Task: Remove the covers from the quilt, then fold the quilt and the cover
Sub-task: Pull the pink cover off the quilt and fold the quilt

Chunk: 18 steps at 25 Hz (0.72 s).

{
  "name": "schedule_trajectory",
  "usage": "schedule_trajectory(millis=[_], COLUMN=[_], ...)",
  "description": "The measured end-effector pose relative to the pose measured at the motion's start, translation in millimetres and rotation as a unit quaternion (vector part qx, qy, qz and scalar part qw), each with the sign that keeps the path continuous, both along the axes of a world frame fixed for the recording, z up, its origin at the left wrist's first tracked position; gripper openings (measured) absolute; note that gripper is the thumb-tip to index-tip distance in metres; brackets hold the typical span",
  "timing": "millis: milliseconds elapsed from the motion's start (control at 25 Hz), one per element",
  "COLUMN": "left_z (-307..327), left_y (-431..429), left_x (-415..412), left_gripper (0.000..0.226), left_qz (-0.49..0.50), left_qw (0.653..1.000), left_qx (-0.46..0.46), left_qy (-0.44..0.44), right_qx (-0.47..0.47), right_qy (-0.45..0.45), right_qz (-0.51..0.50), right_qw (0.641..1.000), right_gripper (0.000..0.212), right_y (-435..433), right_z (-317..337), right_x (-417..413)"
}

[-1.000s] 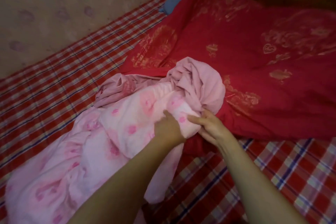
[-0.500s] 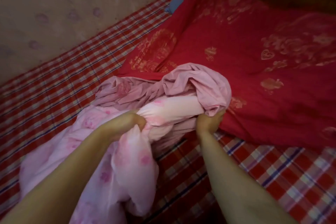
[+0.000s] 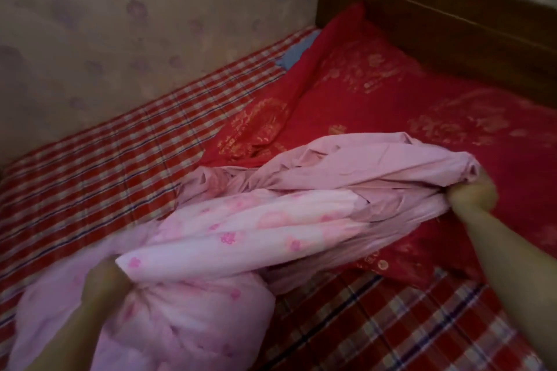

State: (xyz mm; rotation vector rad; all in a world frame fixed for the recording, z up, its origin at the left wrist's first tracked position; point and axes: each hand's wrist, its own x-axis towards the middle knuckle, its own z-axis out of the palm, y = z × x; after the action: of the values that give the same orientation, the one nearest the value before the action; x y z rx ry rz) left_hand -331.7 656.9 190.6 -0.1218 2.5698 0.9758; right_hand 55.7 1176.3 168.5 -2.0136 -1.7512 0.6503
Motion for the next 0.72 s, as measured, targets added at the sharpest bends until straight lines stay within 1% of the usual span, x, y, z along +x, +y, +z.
schedule_trajectory(millis=[40,80,120,160,200,240,280,320,360,400,440,480,520,560,600,640,680,720], left_z=[-7.5,-10.1,-15.1,-23.7,-25.0,-17.8,6.8,23.9,35.0,45.5,49.7,46.1,39.7,22.8,8.4,-9.9,-29.7,-50.5], left_y=[8.2,25.8,24.7,18.5,14.3,20.9,47.6,72.9,85.7,99.7,117.8,138.3,155.5,167.2,174.5,175.5,169.3,163.9], left_x=[5.2,10.8,12.4,10.4,8.9,-0.1,-13.0,-32.1,-48.5,-61.1,-77.8,-95.5,-115.9,-136.7,-151.3,-167.4,-179.2,-182.9], left_gripper=[0.068,0.055,0.046,0.042,0.041,0.041,0.040,0.040,0.044,0.043,0.041,0.044,0.051,0.057,0.062,0.071,0.081,0.089], left_qz=[-0.018,-0.015,-0.063,-0.115,-0.208,-0.340,-0.392,-0.439,-0.498,-0.513,-0.500,-0.488,-0.473,-0.462,-0.449,-0.429,-0.417,-0.432], left_qw=[0.999,0.995,0.989,0.984,0.958,0.907,0.844,0.787,0.719,0.698,0.705,0.724,0.756,0.790,0.823,0.850,0.861,0.853], left_qx=[-0.025,-0.093,-0.124,-0.119,-0.184,-0.214,-0.315,-0.337,-0.341,-0.331,-0.312,-0.306,-0.299,-0.297,-0.291,-0.274,-0.260,-0.249], left_qy=[-0.021,-0.041,-0.055,-0.067,-0.071,-0.129,-0.183,-0.272,-0.343,-0.374,-0.395,-0.381,-0.340,-0.273,-0.189,-0.134,-0.127,-0.154], right_qx=[-0.029,-0.069,-0.112,-0.144,-0.165,-0.181,-0.187,-0.193,-0.198,-0.199,-0.202,-0.197,-0.192,-0.178,-0.166,-0.151,-0.135,-0.123], right_qy=[-0.004,-0.019,-0.026,-0.019,-0.012,0.007,0.020,0.017,0.004,0.002,0.012,0.017,0.020,0.023,0.022,0.024,0.021,0.015], right_qz=[-0.007,-0.012,-0.008,0.001,0.016,0.032,0.045,0.066,0.091,0.120,0.162,0.216,0.277,0.342,0.398,0.457,0.510,0.555], right_qw=[1.000,0.997,0.993,0.989,0.986,0.983,0.981,0.979,0.976,0.973,0.966,0.956,0.941,0.922,0.902,0.876,0.850,0.823], right_gripper=[0.044,0.045,0.049,0.054,0.064,0.074,0.078,0.072,0.066,0.066,0.073,0.084,0.095,0.102,0.105,0.105,0.104,0.104], right_y=[5.1,7.6,9.4,8.6,6.5,-1.2,-7.7,-19.5,-30.6,-39.8,-47.3,-56.7,-64.9,-77.5,-91.5,-108.8,-127.4,-145.8], right_z=[-6.6,-9.2,-16.3,-18.2,-25.8,-27.2,-27.4,-21.8,-15.2,-10.7,-6.7,-2.4,-3.2,-4.2,-7.4,-13.4,-15.8,-17.4], right_x=[-7.6,-17.5,-29.3,-43.7,-57.7,-73.7,-87.8,-108.0,-128.3,-148.9,-174.7,-207.0,-242.1,-281.6,-314.9,-354.3,-390.7,-421.0])
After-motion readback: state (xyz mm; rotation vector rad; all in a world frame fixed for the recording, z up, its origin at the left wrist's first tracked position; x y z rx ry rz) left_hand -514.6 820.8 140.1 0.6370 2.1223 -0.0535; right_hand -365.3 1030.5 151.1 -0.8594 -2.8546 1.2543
